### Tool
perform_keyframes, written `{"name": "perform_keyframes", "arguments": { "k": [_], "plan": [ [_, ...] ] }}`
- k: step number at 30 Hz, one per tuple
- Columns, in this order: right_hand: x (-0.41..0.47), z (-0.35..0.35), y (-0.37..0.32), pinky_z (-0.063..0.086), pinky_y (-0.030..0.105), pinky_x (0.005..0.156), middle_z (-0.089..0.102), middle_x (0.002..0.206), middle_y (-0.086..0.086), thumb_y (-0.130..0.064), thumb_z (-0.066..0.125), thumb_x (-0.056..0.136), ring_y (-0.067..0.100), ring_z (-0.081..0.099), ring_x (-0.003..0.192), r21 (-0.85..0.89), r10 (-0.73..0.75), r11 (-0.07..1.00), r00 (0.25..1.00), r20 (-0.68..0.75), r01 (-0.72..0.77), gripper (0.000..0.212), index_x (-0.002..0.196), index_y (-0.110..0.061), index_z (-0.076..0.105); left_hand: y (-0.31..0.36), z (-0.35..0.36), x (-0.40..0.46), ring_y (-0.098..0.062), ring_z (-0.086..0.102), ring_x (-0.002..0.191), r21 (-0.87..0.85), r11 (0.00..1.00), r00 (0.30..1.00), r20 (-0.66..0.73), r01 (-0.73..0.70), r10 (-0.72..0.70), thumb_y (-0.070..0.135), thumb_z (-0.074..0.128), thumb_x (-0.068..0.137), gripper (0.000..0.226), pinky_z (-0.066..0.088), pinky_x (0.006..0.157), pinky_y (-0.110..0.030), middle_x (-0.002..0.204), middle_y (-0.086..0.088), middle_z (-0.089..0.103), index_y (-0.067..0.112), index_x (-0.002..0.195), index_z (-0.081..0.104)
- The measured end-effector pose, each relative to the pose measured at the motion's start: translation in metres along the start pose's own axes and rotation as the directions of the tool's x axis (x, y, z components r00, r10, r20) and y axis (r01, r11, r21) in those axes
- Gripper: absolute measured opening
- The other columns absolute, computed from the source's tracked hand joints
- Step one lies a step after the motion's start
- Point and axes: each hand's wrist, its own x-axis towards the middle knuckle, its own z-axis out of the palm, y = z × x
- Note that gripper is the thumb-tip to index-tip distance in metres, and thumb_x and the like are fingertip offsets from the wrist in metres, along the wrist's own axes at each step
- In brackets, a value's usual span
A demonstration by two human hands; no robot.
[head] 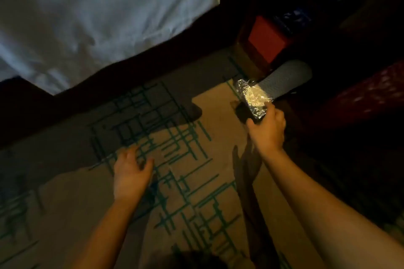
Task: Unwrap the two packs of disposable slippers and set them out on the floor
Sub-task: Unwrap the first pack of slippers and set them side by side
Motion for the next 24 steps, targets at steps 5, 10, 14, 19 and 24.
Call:
{"name": "perform_keyframes", "arguments": {
  "k": [5,10,14,19,24],
  "plan": [
    [0.023,0.037,0.015,0.029,0.045,0.108,0.028,0.149,0.01,-0.029,0.062,0.083,0.028,0.026,0.137,-0.255,-0.225,0.949,0.965,-0.133,0.186,0.066,0.141,-0.023,0.031,-0.021,0.057,0.014,-0.035,0.021,0.141,0.257,0.946,0.979,0.021,-0.2,0.201,0.041,0.051,0.087,0.06,0.03,0.107,-0.058,0.153,-0.017,0.022,0.016,0.14,0.035],
    [0.045,0.039,0.023,0.028,0.047,0.107,0.031,0.148,0.012,-0.03,0.065,0.081,0.031,0.027,0.137,-0.505,-0.411,0.798,0.91,-0.058,0.328,0.068,0.14,-0.021,0.032,-0.049,0.089,0.008,-0.022,-0.007,0.146,0.438,0.87,0.97,0.181,-0.225,0.16,0.073,0.012,0.072,0.082,0.006,0.11,-0.063,0.159,0.0,-0.003,0.037,0.145,0.005],
    [0.062,0.044,0.026,0.035,0.05,0.1,0.039,0.142,0.016,-0.025,0.072,0.073,0.034,0.035,0.13,-0.642,-0.511,0.635,0.857,0.07,0.43,0.074,0.137,-0.018,0.037,-0.06,0.092,0.011,-0.017,-0.022,0.14,0.452,0.854,0.96,0.217,-0.257,0.175,0.085,-0.013,0.059,0.092,0.0,0.111,-0.062,0.151,0.005,-0.024,0.04,0.14,-0.016],
    [0.075,0.048,0.028,0.038,0.05,0.094,0.048,0.133,0.016,-0.015,0.071,0.073,0.035,0.045,0.121,-0.704,-0.515,0.533,0.84,0.17,0.469,0.069,0.135,-0.014,0.041,-0.054,0.09,0.009,-0.016,-0.025,0.139,0.474,0.851,0.964,0.232,-0.227,0.127,0.084,-0.013,0.058,0.09,-0.001,0.113,-0.06,0.147,0.008,-0.03,0.04,0.136,-0.024],
    [0.074,0.041,0.029,0.042,0.046,0.089,0.056,0.126,0.013,-0.013,0.063,0.08,0.034,0.051,0.113,-0.693,-0.572,0.554,0.816,0.086,0.462,0.052,0.129,-0.014,0.048,-0.039,0.089,-0.002,-0.022,-0.021,0.143,0.471,0.868,0.962,0.272,-0.158,0.027,0.064,0.028,0.085,0.078,0.002,0.115,-0.057,0.156,0.002,-0.022,0.035,0.143,-0.016]
  ]
}}
